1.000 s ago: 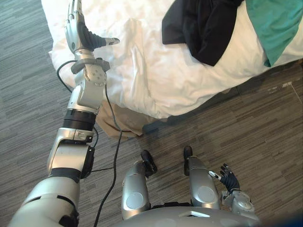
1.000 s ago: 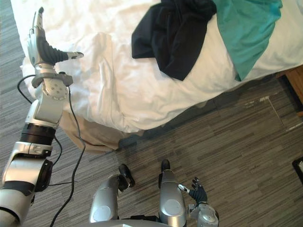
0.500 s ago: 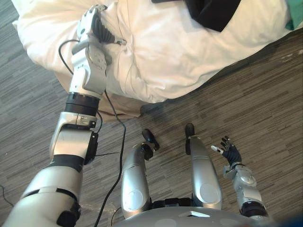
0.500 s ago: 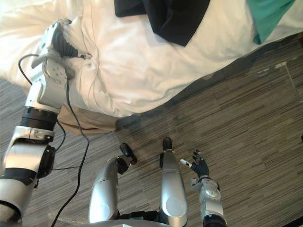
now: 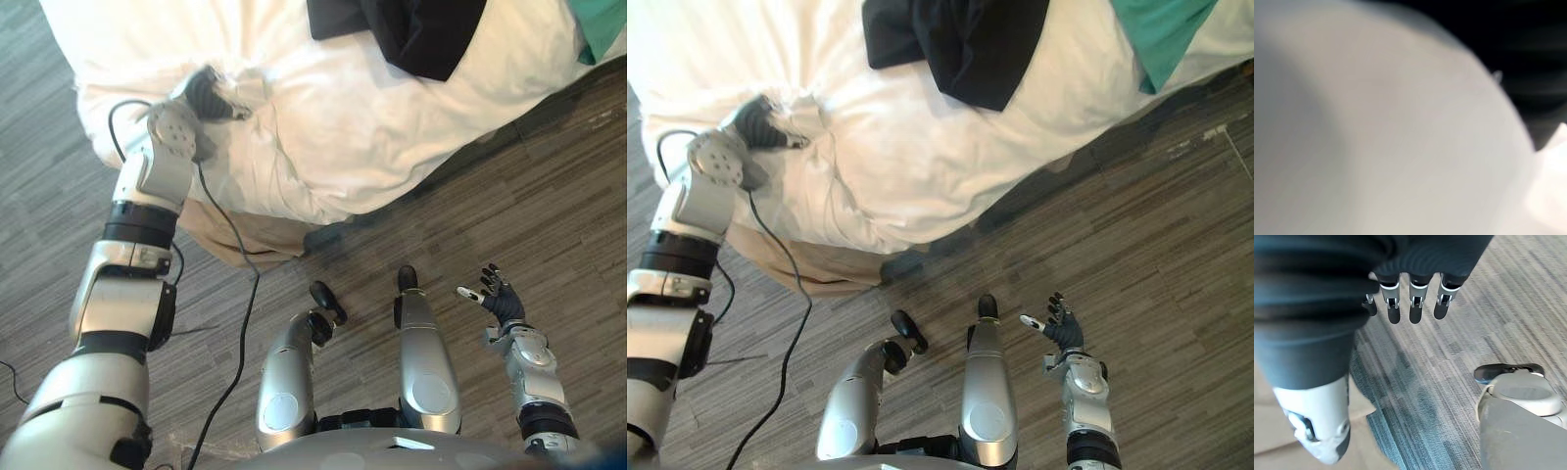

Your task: Tidy the bed and pick cloth on bed and put in laundry

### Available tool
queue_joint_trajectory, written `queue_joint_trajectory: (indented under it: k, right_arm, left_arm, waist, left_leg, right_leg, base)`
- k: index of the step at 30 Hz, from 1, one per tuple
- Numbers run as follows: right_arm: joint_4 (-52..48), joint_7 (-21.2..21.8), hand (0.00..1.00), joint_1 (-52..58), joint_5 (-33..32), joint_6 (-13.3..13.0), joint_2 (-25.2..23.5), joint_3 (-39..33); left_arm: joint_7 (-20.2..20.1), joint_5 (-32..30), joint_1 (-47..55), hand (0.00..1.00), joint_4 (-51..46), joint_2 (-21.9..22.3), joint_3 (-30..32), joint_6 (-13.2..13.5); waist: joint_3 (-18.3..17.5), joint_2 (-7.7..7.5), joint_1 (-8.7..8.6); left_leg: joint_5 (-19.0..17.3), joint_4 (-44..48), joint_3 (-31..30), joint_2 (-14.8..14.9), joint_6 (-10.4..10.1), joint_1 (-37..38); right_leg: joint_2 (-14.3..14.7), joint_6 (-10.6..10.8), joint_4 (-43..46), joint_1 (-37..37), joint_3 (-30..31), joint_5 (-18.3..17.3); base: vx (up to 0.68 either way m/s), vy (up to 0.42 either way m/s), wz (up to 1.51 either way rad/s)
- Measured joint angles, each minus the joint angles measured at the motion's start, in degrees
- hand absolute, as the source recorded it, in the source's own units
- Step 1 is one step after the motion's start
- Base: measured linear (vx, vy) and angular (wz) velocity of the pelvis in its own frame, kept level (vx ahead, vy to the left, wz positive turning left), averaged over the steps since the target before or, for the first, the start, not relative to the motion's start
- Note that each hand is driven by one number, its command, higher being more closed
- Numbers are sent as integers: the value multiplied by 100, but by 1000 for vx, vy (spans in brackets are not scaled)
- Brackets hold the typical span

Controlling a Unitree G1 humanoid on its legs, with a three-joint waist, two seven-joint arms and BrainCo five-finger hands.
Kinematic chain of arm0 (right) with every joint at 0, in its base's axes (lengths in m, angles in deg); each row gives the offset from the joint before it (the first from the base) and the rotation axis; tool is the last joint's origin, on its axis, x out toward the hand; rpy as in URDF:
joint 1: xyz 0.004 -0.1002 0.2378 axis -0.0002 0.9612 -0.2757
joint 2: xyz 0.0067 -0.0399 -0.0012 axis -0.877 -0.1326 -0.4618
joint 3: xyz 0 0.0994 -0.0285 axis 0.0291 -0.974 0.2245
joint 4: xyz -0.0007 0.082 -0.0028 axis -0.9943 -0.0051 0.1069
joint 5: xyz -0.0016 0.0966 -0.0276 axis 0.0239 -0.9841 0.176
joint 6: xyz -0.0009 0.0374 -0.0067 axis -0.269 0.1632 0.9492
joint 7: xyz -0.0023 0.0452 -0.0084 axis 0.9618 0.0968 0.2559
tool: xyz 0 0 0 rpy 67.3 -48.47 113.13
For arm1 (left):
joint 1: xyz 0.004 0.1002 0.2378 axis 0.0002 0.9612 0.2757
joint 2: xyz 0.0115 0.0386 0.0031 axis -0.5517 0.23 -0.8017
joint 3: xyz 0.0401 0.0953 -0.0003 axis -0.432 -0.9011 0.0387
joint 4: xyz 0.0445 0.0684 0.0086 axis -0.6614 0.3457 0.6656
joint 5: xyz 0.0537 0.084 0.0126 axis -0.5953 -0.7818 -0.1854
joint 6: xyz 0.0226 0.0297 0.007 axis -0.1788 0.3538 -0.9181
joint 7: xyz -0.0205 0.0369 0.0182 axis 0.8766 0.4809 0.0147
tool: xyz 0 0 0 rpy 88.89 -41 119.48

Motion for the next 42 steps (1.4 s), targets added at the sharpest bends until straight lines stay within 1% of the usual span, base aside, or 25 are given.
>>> queue_joint_trajectory:
  k: [1,2,3,5,7,10,11,12,14,15,16,18,19,21,24,25,26,27,28,30,33,36,38,39,42]
  right_arm:
    - [1,-8,0,12,27,10,0,1]
    - [19,-42,0,34,113,50,0,1]
    - [48,-52,0,44,162,60,-2,1]
    - [133,-99,0,208,216,105,-13,4]
    - [273,-148,0,415,215,107,-95,5]
    - [312,-186,0,827,215,96,-286,-21]
    - [387,-205,0,1020,217,74,-391,-79]
    - [537,-237,0,1182,229,35,-515,-181]
    - [727,-300,0,1352,400,27,-664,-191]
    - [848,-351,0,1418,469,12,-763,-182]
    - [902,-377,0,1452,511,-9,-804,-183]
    - [1059,-469,0,1548,623,-34,-931,-152]
    - [1116,-495,0,1555,656,-33,-940,-136]
    - [1215,-580,0,1606,658,-30,-966,-31]
    - [1327,-610,0,1602,657,-26,-972,47]
    - [1393,-610,0,1600,656,-20,-974,51]
    - [1451,-609,0,1606,655,-5,-978,67]
    - [1480,-610,0,1598,652,0,-984,75]
    - [1536,-614,0,1606,644,13,-1007,72]
    - [1583,-602,0,1655,258,129,-1106,61]
    - [1584,-558,0,1645,-718,275,-1190,-33]
    - [1637,-558,0,1651,-1252,364,-1360,-540]
    - [1644,-590,0,1645,-1500,364,-1420,-779]
    - [1645,-615,0,1587,-1736,362,-1412,-1009]
    - [1644,-685,0,1383,-2056,255,-1302,-1631]
  left_arm:
    - [0,207,116,100,-9,1,2,112]
    - [-1,508,386,100,-88,6,-3,295]
    - [-1,614,539,100,-159,6,-4,377]
    - [-18,786,1067,100,-468,64,-61,593]
    - [-130,919,1764,100,-763,98,-55,781]
    - [-272,1026,2863,100,-1047,153,134,989]
    - [-271,1030,3337,0,-1158,267,325,1054]
    - [-226,1021,3753,0,-1221,448,557,1159]
    - [-163,970,4271,0,-1284,630,801,1287]
    - [-13,938,4609,0,-1334,741,907,1314]
    - [64,938,4764,0,-1339,826,971,1338]
    - [432,943,5359,0,-1338,1169,1208,1419]
    - [519,943,5495,0,-1337,1278,1280,1436]
    - [951,947,5882,0,-1326,1700,1521,1558]
    - [1418,946,6136,0,-1131,2097,1818,1733]
    - [1713,947,6225,0,-959,2274,1939,1762]
    - [1986,965,6318,0,-767,2444,2102,1778]
    - [2151,1006,6364,0,-655,2529,2205,1811]
    - [2435,1073,6411,0,-446,2685,2404,1879]
    - [2746,1330,6495,0,-103,2965,2821,1924]
    - [2917,1505,6613,0,662,3347,3351,1958]
    - [2925,1700,6652,0,1409,3708,3878,1913]
    - [2886,1933,6671,0,1708,3786,4120,1830]
    - [2833,2179,6680,0,1826,3849,4326,1815]
    - [2658,2363,6630,0,1927,3861,4568,1821]
  waist:
    - [-11,17,3]
    - [-61,76,11]
    - [-89,92,23]
    - [-278,118,172]
    - [-523,95,288]
    - [-947,66,396]
    - [-1144,23,504]
    - [-1331,-4,618]
    - [-1533,-66,713]
    - [-1619,-122,774]
    - [-1672,-145,803]
    - [-1895,-205,862]
    - [-1942,-222,887]
    - [-2079,-249,935]
    - [-2194,-288,946]
    - [-2224,-302,953]
    - [-2310,-324,993]
    - [-2322,-321,1037]
    - [-2320,-334,1084]
    - [-2377,-398,1110]
    - [-2411,-396,1115]
    - [-2418,-422,1113]
    - [-2421,-415,1110]
    - [-2447,-438,1115]
    - [-2461,-431,1118]
  left_leg:
    - [5,-33,-38,-26,5,40]
    - [15,-105,-96,-49,20,99]
    - [24,-145,-124,-67,27,134]
    - [79,-300,-203,-142,12,263]
    - [109,-422,-318,-175,0,440]
    - [125,-620,-531,-193,-27,684]
    - [140,-706,-565,-198,-51,802]
    - [149,-758,-675,-208,-66,858]
    - [179,-808,-816,-222,-106,943]
    - [184,-860,-872,-222,-114,1046]
    - [188,-898,-906,-224,-122,1099]
    - [215,-1018,-1026,-233,-156,1238]
    - [230,-1064,-1036,-233,-165,1285]
    - [352,-1294,-1181,-259,-181,1448]
    - [522,-1560,-1306,-287,-198,1562]
    - [607,-1731,-1333,-294,-205,1663]
    - [695,-1884,-1336,-297,-214,1729]
    - [738,-1961,-1347,-300,-217,1785]
    - [808,-2103,-1389,-305,-225,1907]
    - [940,-2340,-1477,-325,-245,2068]
    - [1112,-2675,-1483,-369,-229,2263]
    - [1095,-2696,-1442,-394,-217,2379]
    - [1076,-2698,-1397,-392,-224,2426]
    - [1069,-2699,-1305,-382,-224,2458]
    - [1029,-2701,-1282,-380,-232,2511]
  right_leg:
    - [-28,27,-18,72,-40,-17]
    - [-57,34,-67,188,-138,-22]
    - [-73,38,-87,240,-199,-26]
    - [-131,78,-160,423,-340,-66]
    - [-158,85,-258,702,-545,-122]
    - [-150,82,-532,1182,-840,-149]
    - [-131,82,-658,1343,-926,-149]
    - [-119,82,-782,1499,-1030,-149]
    - [-110,82,-960,1748,-1225,-148]
    - [-89,83,-1078,1931,-1323,-148]
    - [-72,87,-1145,2008,-1353,-142]
    - [-17,99,-1383,2278,-1494,-115]
    - [4,100,-1446,2337,-1507,-100]
    - [64,88,-1677,2587,-1659,-36]
    - [120,80,-1852,2731,-1796,21]
    - [153,71,-1923,2798,-1833,48]
    - [186,61,-1992,2826,-1837,78]
    - [204,53,-2028,2872,-1847,91]
    - [226,46,-2067,2970,-1893,103]
    - [258,40,-2143,3062,-1956,109]
    - [262,39,-2153,3104,-1953,107]
    - [250,58,-2220,3211,-1921,123]
    - [253,58,-2231,3250,-1895,124]
    - [256,56,-2237,3266,-1845,127]
    - [267,53,-2251,3280,-1770,142]
  base:
    - [18,14,30]
    - [16,6,29]
    - [33,7,33]
    - [47,-8,29]
    - [79,-29,36]
    - [111,-37,37]
    - [115,-31,29]
    - [116,-30,30]
    - [110,-29,39]
    - [107,-39,33]
    - [73,-38,26]
    - [67,-34,19]
    - [71,-49,11]
    - [46,-56,23]
    - [10,-49,22]
    - [-29,-41,12]
    - [-22,-37,6]
    - [-6,-32,3]
    - [-16,-31,12]
    - [-52,-31,12]
    - [-43,1,-2]
    - [-42,27,-7]
    - [-21,19,-10]
    - [-8,17,-11]
    - [-3,14,-15]
